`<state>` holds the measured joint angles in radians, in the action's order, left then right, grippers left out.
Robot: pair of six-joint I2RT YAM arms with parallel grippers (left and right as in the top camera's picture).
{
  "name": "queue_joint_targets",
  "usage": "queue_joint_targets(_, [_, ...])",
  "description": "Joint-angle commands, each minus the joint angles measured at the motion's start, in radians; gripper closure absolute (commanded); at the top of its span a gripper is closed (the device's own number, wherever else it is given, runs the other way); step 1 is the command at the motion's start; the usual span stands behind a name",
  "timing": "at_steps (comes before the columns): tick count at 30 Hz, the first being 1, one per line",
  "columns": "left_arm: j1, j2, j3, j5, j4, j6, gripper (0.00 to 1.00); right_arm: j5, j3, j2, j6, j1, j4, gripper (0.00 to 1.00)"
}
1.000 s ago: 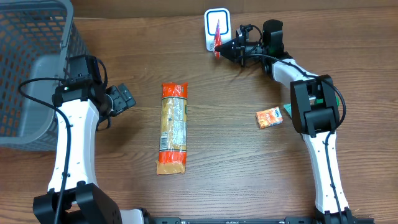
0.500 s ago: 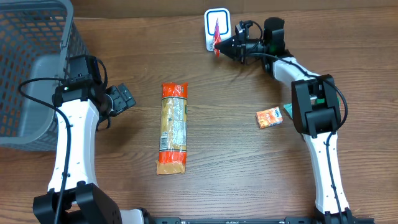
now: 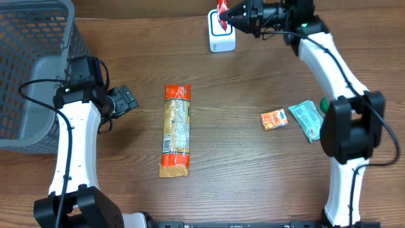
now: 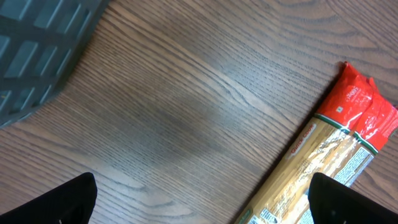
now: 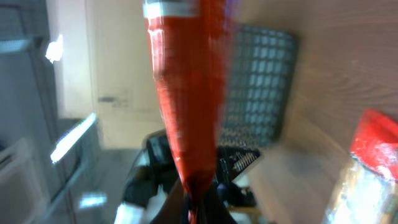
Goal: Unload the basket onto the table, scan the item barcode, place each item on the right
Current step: 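Carry the red stick packet right and drop it by the packets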
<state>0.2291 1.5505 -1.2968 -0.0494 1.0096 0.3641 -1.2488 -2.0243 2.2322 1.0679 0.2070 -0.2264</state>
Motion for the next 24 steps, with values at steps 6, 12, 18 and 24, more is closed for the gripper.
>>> queue_joint_targets(6, [0.000,-0.001,-0.001,-0.006,0.000,0.006,0.00,0.707,0.002,-0.235,-0.734,0.053,-0.741,0.96])
queue_joint_targets(12, [0.000,-0.001,-0.001,-0.006,0.000,0.006,0.00,1.000,0.010,-0.253,-0.916,0.060,-1.173,0.96])
queue_joint_targets(18, [0.000,-0.001,-0.001,-0.006,0.000,0.007,0.00,1.170,0.156,-0.253,-0.916,0.061,-1.310,0.92])
queue_joint_targets(24, [0.000,-0.001,-0.001,-0.006,0.000,0.006,0.00,1.208,0.269,-0.254,-0.894,0.061,-1.248,0.93])
